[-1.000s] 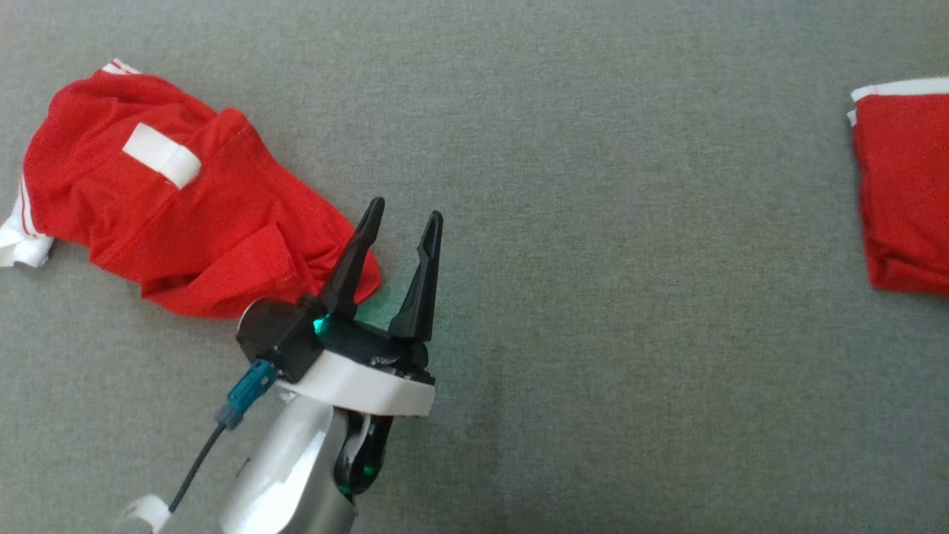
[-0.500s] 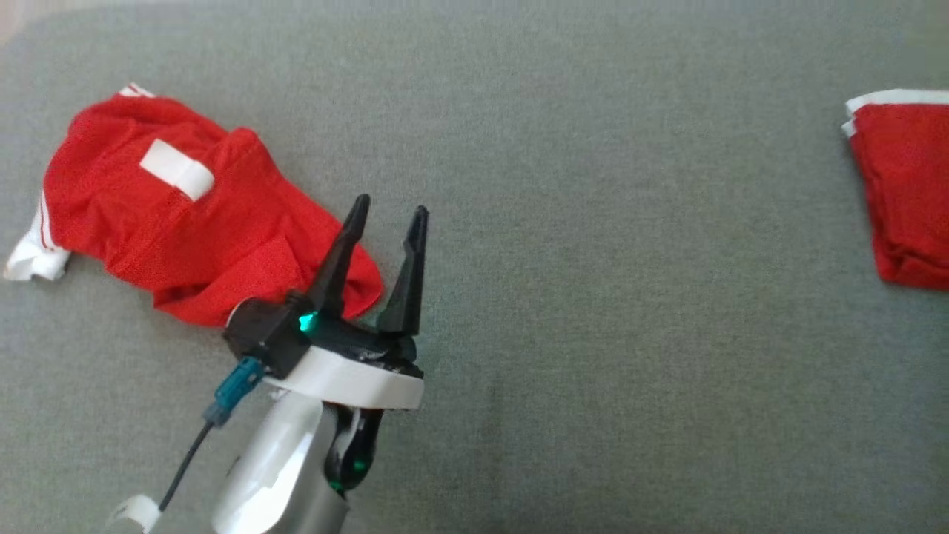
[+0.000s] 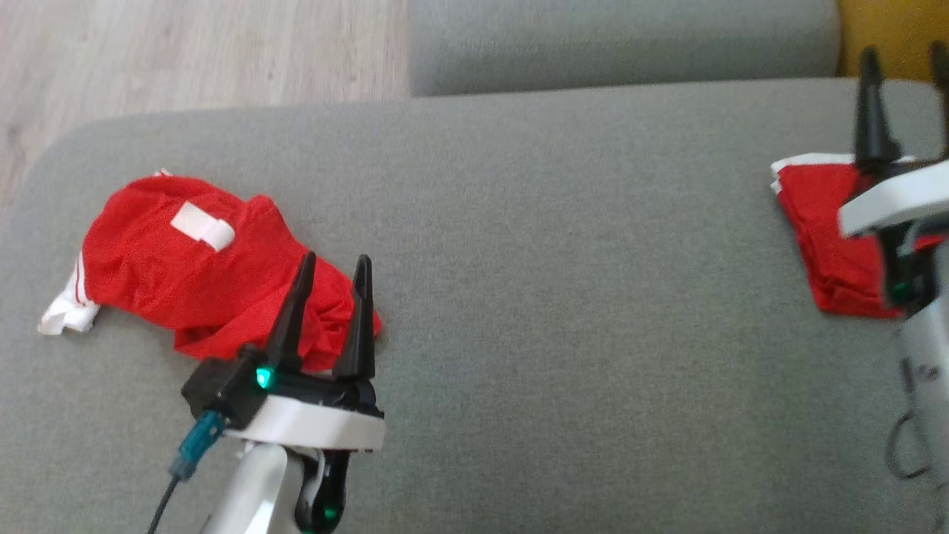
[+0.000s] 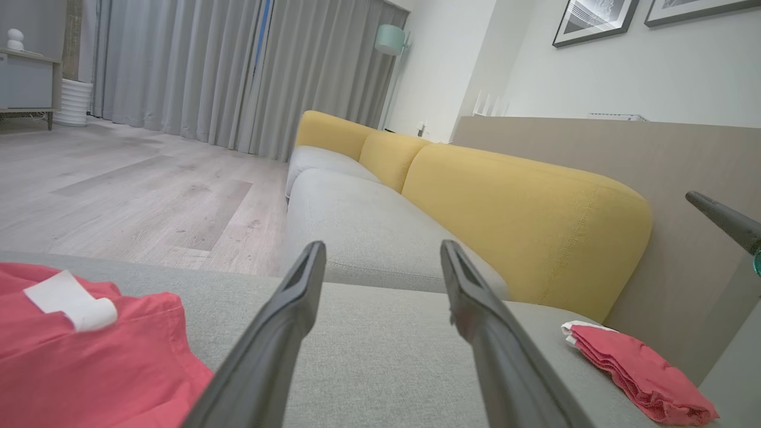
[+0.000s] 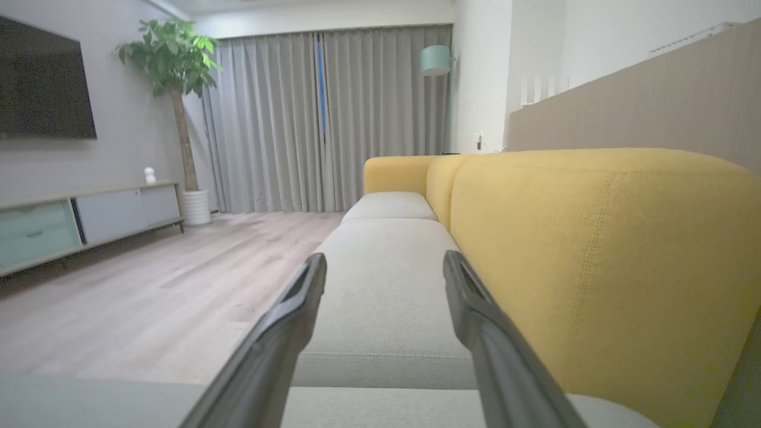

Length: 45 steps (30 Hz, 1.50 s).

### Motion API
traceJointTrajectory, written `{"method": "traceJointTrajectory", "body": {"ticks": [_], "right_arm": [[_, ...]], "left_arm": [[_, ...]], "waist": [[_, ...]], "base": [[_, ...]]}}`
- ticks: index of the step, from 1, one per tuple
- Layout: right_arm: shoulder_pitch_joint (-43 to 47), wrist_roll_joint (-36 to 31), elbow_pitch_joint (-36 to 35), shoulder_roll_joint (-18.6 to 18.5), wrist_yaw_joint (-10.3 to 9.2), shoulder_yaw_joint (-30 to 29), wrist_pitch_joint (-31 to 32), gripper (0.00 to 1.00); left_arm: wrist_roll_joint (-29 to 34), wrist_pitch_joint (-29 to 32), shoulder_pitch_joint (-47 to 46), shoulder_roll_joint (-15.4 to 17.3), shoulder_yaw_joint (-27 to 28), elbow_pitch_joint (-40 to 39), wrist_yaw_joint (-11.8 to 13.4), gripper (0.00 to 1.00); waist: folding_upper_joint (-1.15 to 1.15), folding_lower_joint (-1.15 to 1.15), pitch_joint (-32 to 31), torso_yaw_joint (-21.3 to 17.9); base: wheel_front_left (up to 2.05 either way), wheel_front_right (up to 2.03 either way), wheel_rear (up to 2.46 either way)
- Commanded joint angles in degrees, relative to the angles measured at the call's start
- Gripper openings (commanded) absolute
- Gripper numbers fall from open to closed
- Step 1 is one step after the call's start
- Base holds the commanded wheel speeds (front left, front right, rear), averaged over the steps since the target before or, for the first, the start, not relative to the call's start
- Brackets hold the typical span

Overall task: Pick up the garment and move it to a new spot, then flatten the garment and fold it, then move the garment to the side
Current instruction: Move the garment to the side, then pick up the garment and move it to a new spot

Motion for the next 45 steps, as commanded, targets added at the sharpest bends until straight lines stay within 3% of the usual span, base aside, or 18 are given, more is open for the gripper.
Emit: {"method": "traceJointTrajectory", "body": {"ticks": [1,8,13,22,34,45], "right_arm": [[1.1,0.8,-3.6,1.6,-0.05,-0.3,-0.6,1.0],[14.4,-0.3,-15.6,12.2,-0.05,-4.6,-0.6,1.0],[25.3,-3.8,-21.8,15.7,-0.05,-6.9,-0.6,1.0],[34.1,-4.8,-25.3,16.4,-0.05,-6.0,-0.6,1.0],[34.6,-3.9,-26.2,16.5,-0.05,-6.0,-0.6,1.0],[35.5,-3.6,-25.8,16.5,-0.05,-3.2,-0.6,1.0]], "left_arm": [[0.6,-0.3,-0.9,0.3,2.4,-2.0,-0.3,1.0],[0.3,-0.3,2.1,0.3,2.9,-1.9,-0.3,1.0],[-0.5,-0.3,3.8,0.3,3.0,-1.4,-0.3,1.0],[-0.7,-0.3,6.0,0.3,3.0,-0.3,-0.3,1.0],[-0.5,-0.3,5.7,0.3,3.7,-0.4,-0.3,1.0],[0.4,-0.3,5.8,0.3,5.1,0.1,0.2,1.0]], "waist": [[0.0,0.01,-1.6,-0.3],[0.0,0.01,-3.8,0.1],[0.0,0.01,-4.1,0.5],[0.0,0.01,-4.3,0.3],[0.0,0.01,-4.0,0.2],[0.0,0.01,-4.6,5.5]], "base": [[0.0,0.0,0.0],[0.0,0.0,0.0],[0.0,0.0,0.0],[0.0,0.0,0.0],[0.0,0.0,0.0],[0.0,0.0,0.0]]}}
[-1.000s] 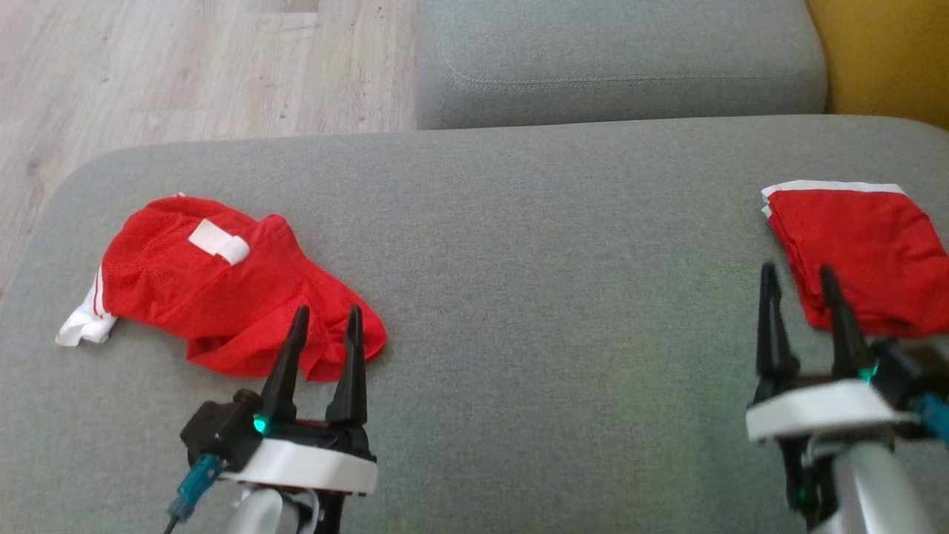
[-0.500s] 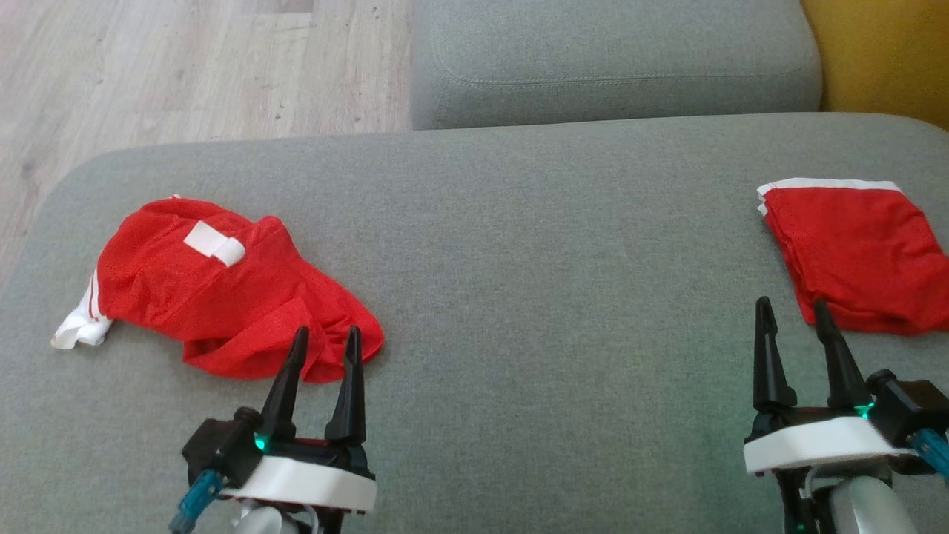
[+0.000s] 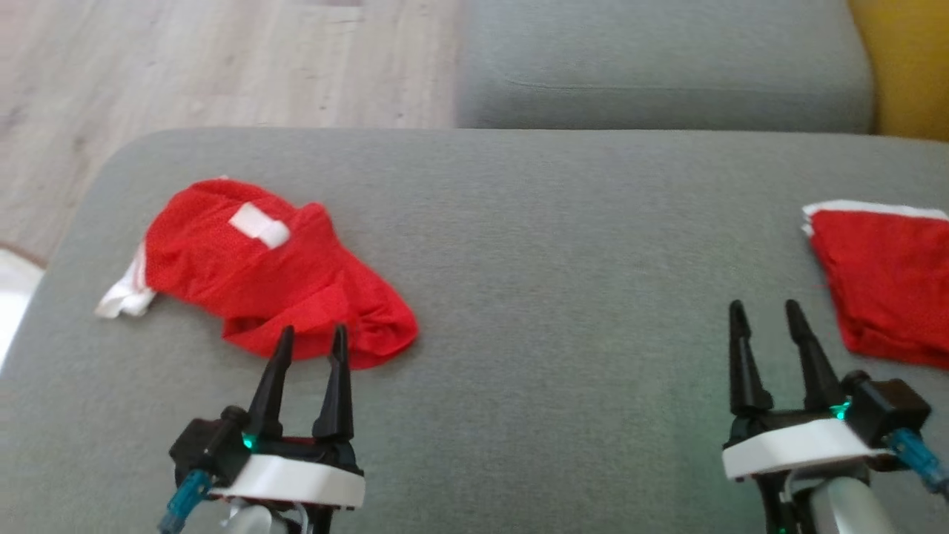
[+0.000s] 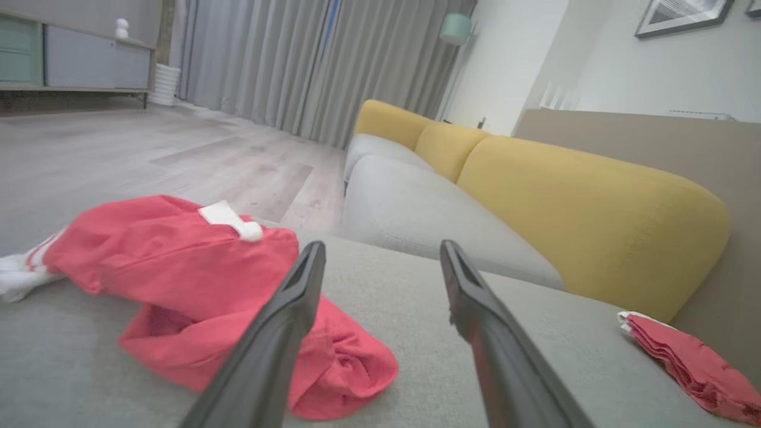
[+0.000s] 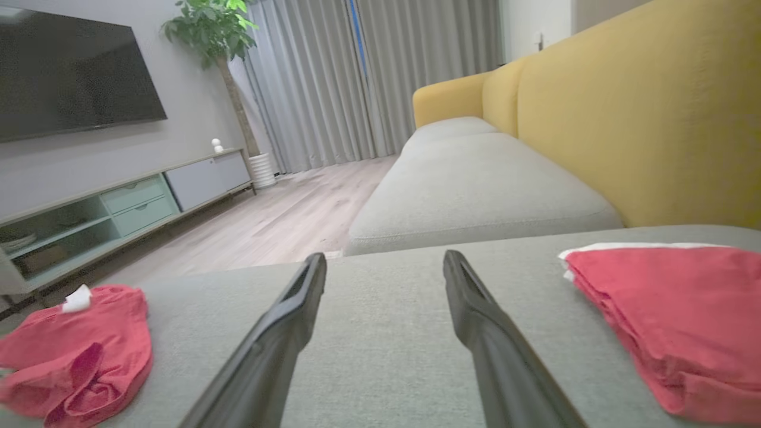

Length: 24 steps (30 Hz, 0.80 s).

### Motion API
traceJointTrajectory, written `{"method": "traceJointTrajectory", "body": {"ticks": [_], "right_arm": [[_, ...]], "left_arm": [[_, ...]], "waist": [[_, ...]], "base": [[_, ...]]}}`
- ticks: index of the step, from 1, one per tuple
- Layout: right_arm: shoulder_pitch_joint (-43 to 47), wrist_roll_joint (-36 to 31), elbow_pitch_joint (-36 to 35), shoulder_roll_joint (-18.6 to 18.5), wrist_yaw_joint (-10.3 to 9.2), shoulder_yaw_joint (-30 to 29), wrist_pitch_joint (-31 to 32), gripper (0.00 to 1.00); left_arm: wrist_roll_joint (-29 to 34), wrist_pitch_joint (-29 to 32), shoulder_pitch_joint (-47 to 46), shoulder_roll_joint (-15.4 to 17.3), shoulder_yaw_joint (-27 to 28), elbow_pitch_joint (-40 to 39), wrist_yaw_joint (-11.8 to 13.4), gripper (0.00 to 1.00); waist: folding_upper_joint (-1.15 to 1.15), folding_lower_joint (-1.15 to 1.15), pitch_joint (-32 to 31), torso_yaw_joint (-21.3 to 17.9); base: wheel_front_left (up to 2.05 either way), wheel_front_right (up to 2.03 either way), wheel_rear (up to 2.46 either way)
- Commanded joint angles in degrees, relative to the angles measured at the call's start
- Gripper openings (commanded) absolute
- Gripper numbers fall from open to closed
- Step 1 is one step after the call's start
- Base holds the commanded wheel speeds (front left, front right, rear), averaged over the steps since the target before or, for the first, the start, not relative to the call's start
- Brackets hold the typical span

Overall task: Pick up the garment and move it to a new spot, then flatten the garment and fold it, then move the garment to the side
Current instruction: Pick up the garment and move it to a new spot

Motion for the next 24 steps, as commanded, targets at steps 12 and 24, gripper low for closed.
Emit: {"method": "traceJointTrajectory", "body": {"ticks": [12,24], "right_arm": [[0.4,2.3,-0.7,-0.2,-0.05,6.8,-0.6,1.0],[-0.8,2.3,-0.9,-0.2,-0.05,8.0,-0.6,1.0]], "left_arm": [[2.2,-0.3,-1.1,0.2,4.4,-0.9,0.2,1.0],[4.8,-0.3,-2.8,0.2,7.9,-0.5,-0.1,1.0]], "waist": [[0.0,0.0,-1.6,10.9],[0.0,0.0,1.5,11.3]], "base": [[0.0,0.0,0.0],[0.0,0.0,0.0]]}}
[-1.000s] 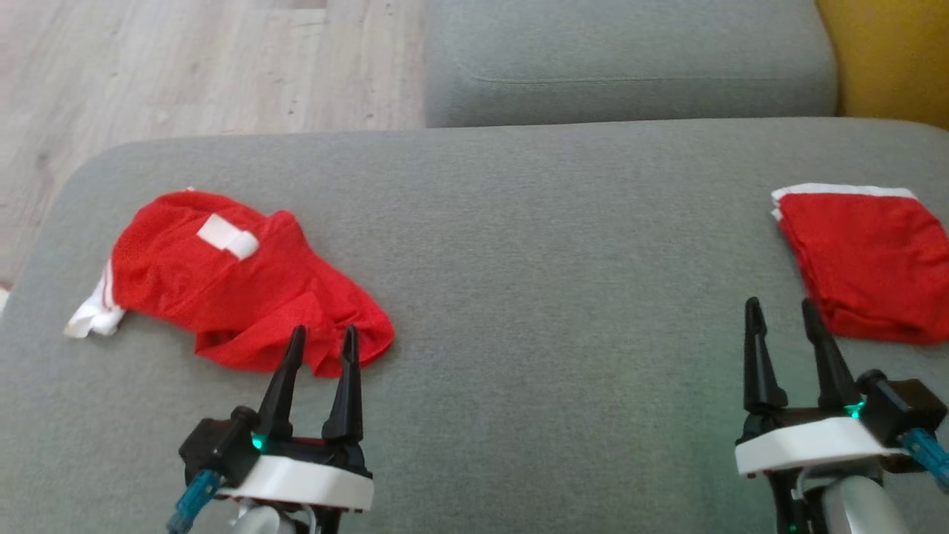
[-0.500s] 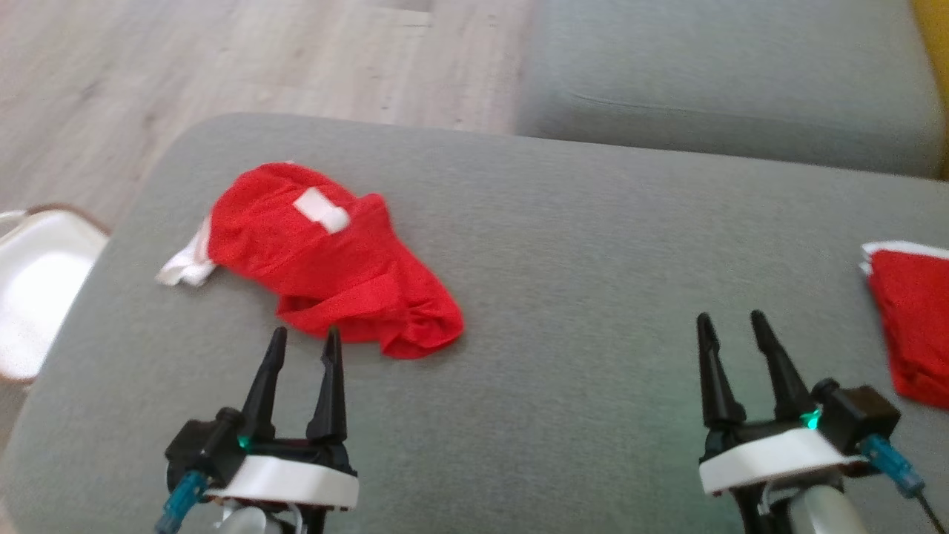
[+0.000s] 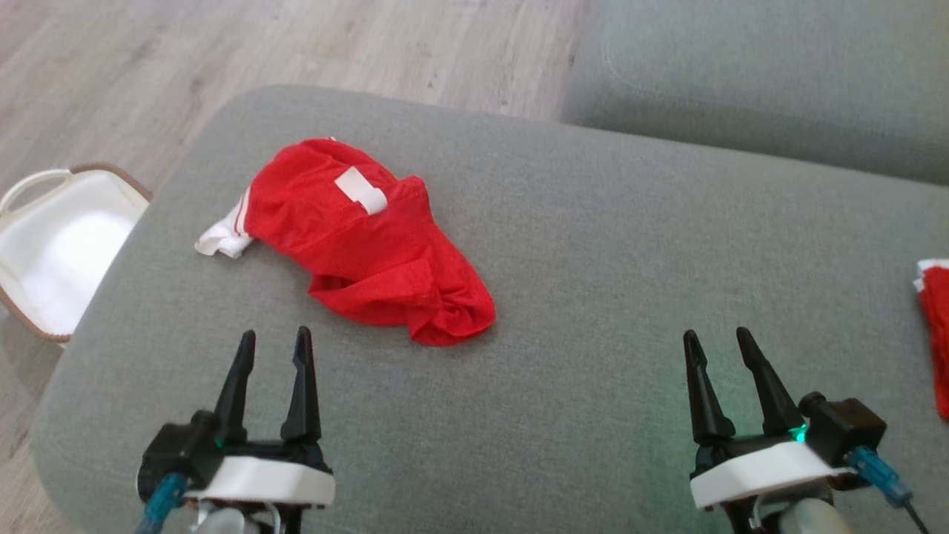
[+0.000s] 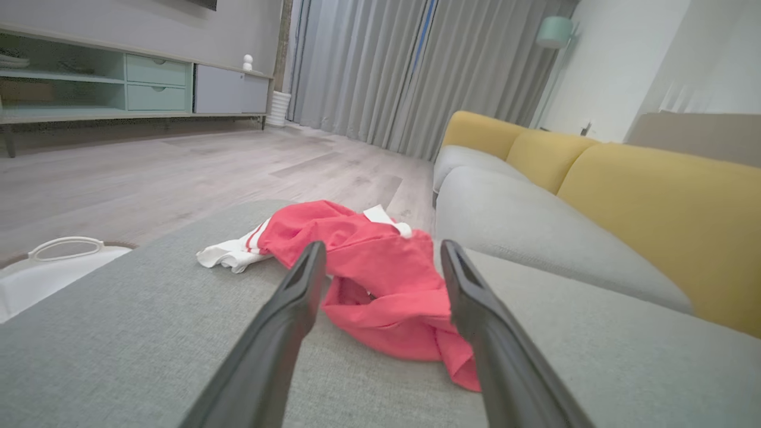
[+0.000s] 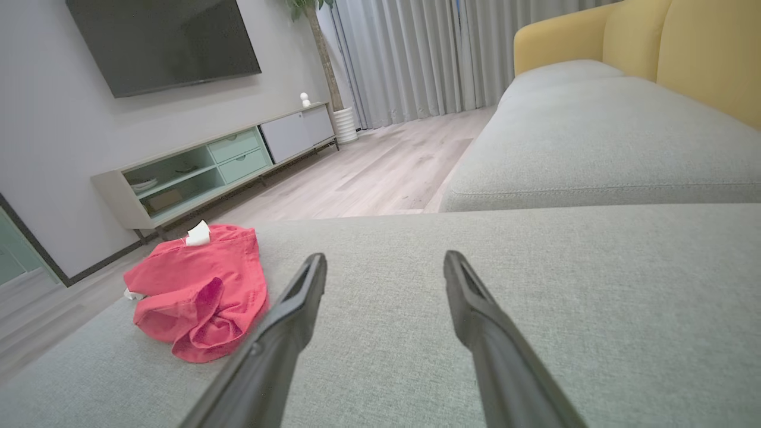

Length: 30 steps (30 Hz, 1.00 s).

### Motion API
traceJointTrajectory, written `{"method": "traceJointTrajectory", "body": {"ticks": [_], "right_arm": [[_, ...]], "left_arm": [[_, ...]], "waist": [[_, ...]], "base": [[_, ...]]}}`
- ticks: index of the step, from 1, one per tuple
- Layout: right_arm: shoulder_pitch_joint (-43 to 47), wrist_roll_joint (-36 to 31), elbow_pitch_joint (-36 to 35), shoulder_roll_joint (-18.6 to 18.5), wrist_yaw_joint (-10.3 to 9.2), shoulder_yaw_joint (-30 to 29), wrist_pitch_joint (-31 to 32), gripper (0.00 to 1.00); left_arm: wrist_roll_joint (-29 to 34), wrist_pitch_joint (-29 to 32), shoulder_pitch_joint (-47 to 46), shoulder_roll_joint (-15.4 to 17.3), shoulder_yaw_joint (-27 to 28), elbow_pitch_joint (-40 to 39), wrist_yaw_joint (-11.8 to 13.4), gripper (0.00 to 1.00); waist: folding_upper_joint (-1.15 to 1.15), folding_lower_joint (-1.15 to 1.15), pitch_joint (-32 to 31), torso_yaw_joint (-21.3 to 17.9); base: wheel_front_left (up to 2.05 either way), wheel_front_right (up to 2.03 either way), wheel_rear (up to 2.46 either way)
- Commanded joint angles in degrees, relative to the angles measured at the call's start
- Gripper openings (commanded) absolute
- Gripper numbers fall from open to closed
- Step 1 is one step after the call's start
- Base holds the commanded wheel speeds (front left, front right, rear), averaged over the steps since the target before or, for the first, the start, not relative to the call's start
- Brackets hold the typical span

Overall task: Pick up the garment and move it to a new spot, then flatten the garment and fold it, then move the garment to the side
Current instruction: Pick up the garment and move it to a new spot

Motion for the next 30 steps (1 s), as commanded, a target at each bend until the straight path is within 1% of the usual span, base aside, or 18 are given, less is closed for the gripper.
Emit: {"method": "traceJointTrajectory", "body": {"ticks": [1,3,6,9,12,15,18,21,24,27,28,29,30], "right_arm": [[-3.1,-0.3,-2.0,-0.2,-0.05,1.3,-0.6,1.0],[-3.8,-0.8,-2.2,-0.2,-0.05,0.9,-0.6,1.0],[-4.9,-1.8,-2.6,-0.2,-0.05,0.1,-0.6,1.0],[-6.1,-2.7,-3.1,-0.2,-0.05,-0.9,-0.6,1.0],[-7.4,-3.3,-3.6,-0.2,-0.05,-1.7,-0.6,1.0],[-8.6,-3.6,-3.9,-0.2,-0.05,-2.1,-0.6,1.0],[-9.9,-3.6,-4.2,-0.2,-0.05,-2.0,-0.6,1.0],[-10.9,-3.3,-4.5,-0.2,-0.05,-2.0,-0.6,1.0],[-11.6,-3.2,-4.7,-0.2,-0.05,-1.9,-0.6,1.0],[-12.0,-3.0,-4.8,-0.2,-0.05,-2.2,-0.6,1.0],[-12.1,-3.0,-4.8,-0.2,-0.05,-2.3,-0.6,1.0],[-12.1,-3.0,-4.9,-0.2,-0.05,-2.4,-0.6,1.0],[-12.2,-3.0,-4.9,-0.2,-0.05,-2.5,-0.6,1.0]], "left_arm": [[1.0,-0.3,-4.2,0.3,2.1,-1.4,-0.2,1.0],[2.1,-0.3,-6.6,1.3,1.9,-0.2,-0.3,1.0],[3.1,-0.3,-12.0,3.7,0.5,3.6,-0.3,1.0],[2.6,0.5,-18.7,6.9,-2.8,8.7,-0.4,1.0],[0.5,4.4,-25.7,10.1,-8.1,13.5,-0.4,1.0],[-2.3,9.6,-31.9,13.6,-14.5,17.7,-0.4,1.0],[-4.8,14.7,-36.7,17.0,-19.6,21.9,-0.4,1.0],[-6.6,17.5,-40.2,19.6,-22.5,25.9,-0.4,1.0],[-6.9,18.0,-42.9,21.1,-23.6,29.8,-0.4,1.0],[-8.0,17.8,-44.3,21.3,-24.8,32.6,-0.4,1.0],[-8.7,17.8,-44.6,21.2,-25.3,33.3,-0.4,0.96],[-9.0,17.4,-45.0,21.3,-26.0,33.6,-0.4,0.17],[-9.4,16.3,-45.3,21.4,-26.5,33.7,-0.4,0.0]], "waist": [[0.0,0.0,1.4,-0.9],[0.0,0.0,2.9,-1.8],[0.0,0.0,5.2,-3.1],[0.0,0.0,7.6,-4.5],[0.0,0.0,10.0,-6.1],[0.0,0.0,12.0,-7.4],[0.0,0.0,13.9,-8.9],[0.0,0.0,15.3,-10.4],[0.0,0.0,16.4,-11.6],[0.0,0.0,17.1,-12.4],[0.0,0.0,17.3,-12.6],[0.0,0.0,17.4,-12.7],[0.0,0.0,17.5,-12.8]], "base": [[0.0,0.0,0.0],[0.0,0.0,0.0],[0.0,0.0,0.0],[0.0,0.0,0.0],[0.0,0.0,0.0],[0.0,0.0,0.0],[0.0,0.0,0.0],[0.0,0.0,0.0],[0.0,0.0,0.0],[0.0,0.0,0.0],[0.0,0.0,0.0],[0.0,0.0,0.0],[0.0,0.0,0.0]]}}
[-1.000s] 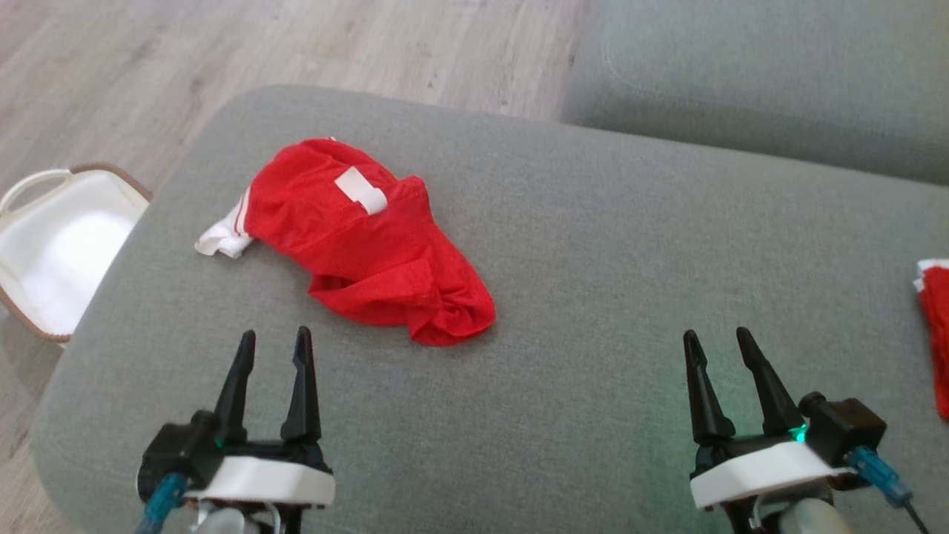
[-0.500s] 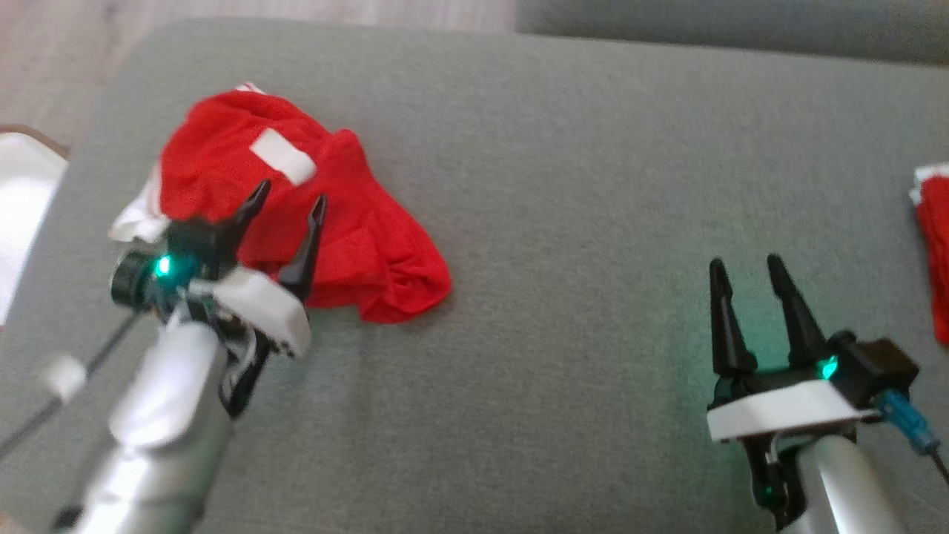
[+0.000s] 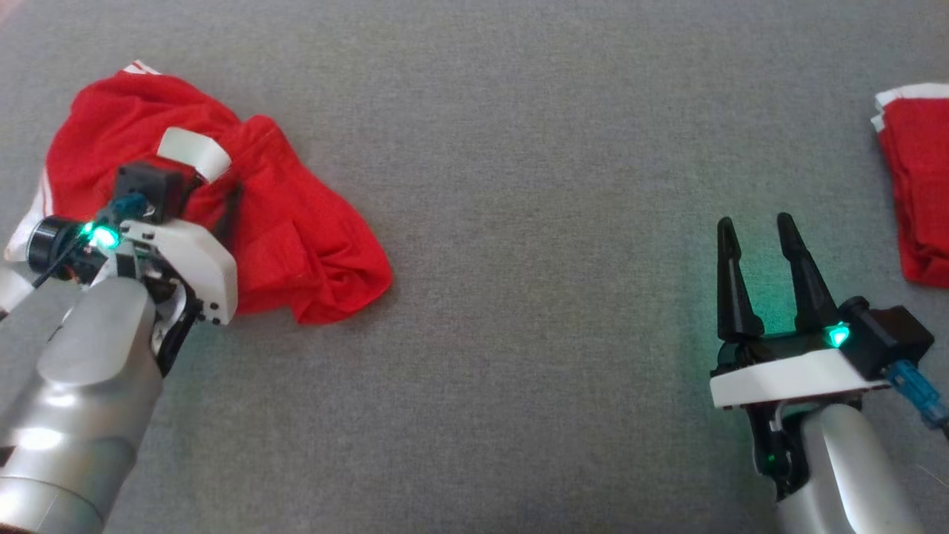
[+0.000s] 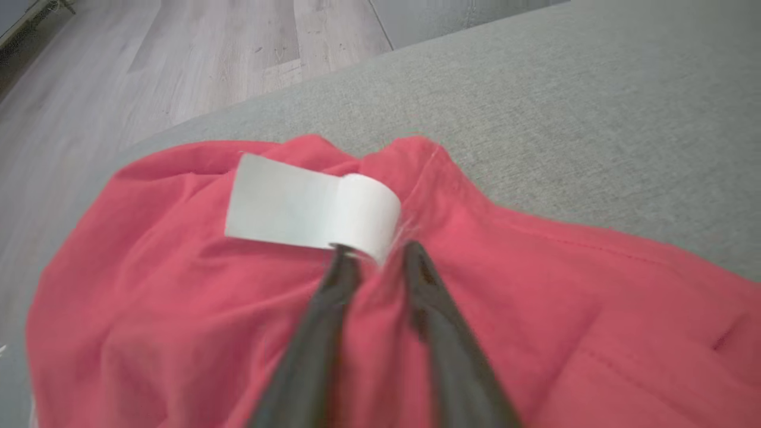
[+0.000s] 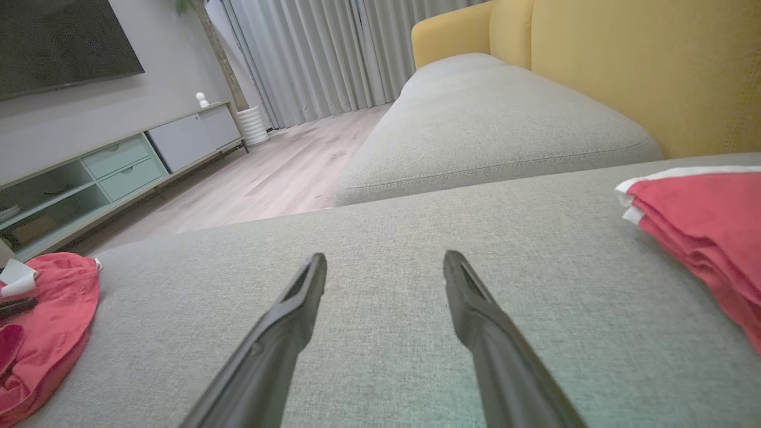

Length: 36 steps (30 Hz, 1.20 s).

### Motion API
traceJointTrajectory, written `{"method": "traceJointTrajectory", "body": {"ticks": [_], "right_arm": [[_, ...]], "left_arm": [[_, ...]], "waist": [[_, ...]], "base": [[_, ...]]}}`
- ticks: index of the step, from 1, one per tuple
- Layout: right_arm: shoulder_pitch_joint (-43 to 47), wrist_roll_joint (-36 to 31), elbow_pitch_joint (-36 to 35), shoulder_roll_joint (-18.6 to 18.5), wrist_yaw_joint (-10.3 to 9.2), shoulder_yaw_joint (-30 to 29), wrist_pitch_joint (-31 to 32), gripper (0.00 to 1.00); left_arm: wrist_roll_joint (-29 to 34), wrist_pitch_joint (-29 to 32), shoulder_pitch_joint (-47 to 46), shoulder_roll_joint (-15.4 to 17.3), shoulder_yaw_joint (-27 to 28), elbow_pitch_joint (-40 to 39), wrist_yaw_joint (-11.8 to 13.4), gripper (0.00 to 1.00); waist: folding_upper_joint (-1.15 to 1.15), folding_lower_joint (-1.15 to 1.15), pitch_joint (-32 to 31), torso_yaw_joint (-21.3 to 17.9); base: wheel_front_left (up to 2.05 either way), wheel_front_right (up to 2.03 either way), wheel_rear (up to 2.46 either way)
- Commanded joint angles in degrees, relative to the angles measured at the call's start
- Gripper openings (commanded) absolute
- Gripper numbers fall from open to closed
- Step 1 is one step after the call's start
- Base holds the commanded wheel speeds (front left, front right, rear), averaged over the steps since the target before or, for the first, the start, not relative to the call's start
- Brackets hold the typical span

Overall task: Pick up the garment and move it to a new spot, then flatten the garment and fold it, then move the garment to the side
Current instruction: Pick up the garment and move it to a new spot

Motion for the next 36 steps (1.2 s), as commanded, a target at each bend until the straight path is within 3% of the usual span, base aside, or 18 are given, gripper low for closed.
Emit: {"method": "traceJointTrajectory", "body": {"ticks": [1,7,12,18,23,32,36], "right_arm": [[-1.7,0.1,-2.0,-0.2,-0.05,1.4,-0.6,1.0],[-1.8,0.3,-1.2,-0.2,-0.05,1.5,-0.6,1.0],[-1.2,0.6,-0.9,-0.2,-0.05,1.2,-0.6,1.0],[-0.1,1.1,-0.5,-0.2,-0.05,1.1,-0.6,1.0],[0.5,2.2,-0.6,-0.2,-0.05,1.2,-0.6,1.0],[-0.8,4.8,-1.4,-0.2,-0.05,3.3,-0.6,1.0],[-2.1,6.2,-2.0,-0.2,-0.05,4.5,-0.6,1.0]], "left_arm": [[-0.8,-2.2,-3.2,2.8,1.2,-0.7,0.1,0.0],[-2.1,-14.3,-5.1,3.2,-2.0,-4.7,0.1,0.0],[-1.7,-17.3,-6.0,3.9,-1.9,-11.0,0.1,0.0],[3.0,-17.5,-3.0,4.1,4.0,-28.6,0.3,0.0],[5.8,-17.5,-0.6,4.5,4.5,-35.5,0.2,0.0],[6.9,-14.4,-3.4,6.3,-0.4,-36.3,0.1,0.0],[6.1,-11.6,-5.9,5.5,-3.8,-34.4,0.1,0.0]], "waist": [[0.0,-0.01,0.2,-0.3],[0.0,-0.01,-1.8,-0.9],[0.0,-0.01,-4.2,-1.1],[0.0,-0.01,-7.8,-1.8],[0.0,-0.01,-9.2,-3.6],[0.0,-0.01,-7.0,-11.1],[0.0,-0.01,-5.3,-15.1]], "base": [[0.0,0.0,0.0],[0.0,0.0,0.0],[0.0,0.0,0.0],[0.0,0.0,0.0],[0.0,0.0,0.0],[0.0,0.0,0.0],[0.0,0.0,0.0]]}}
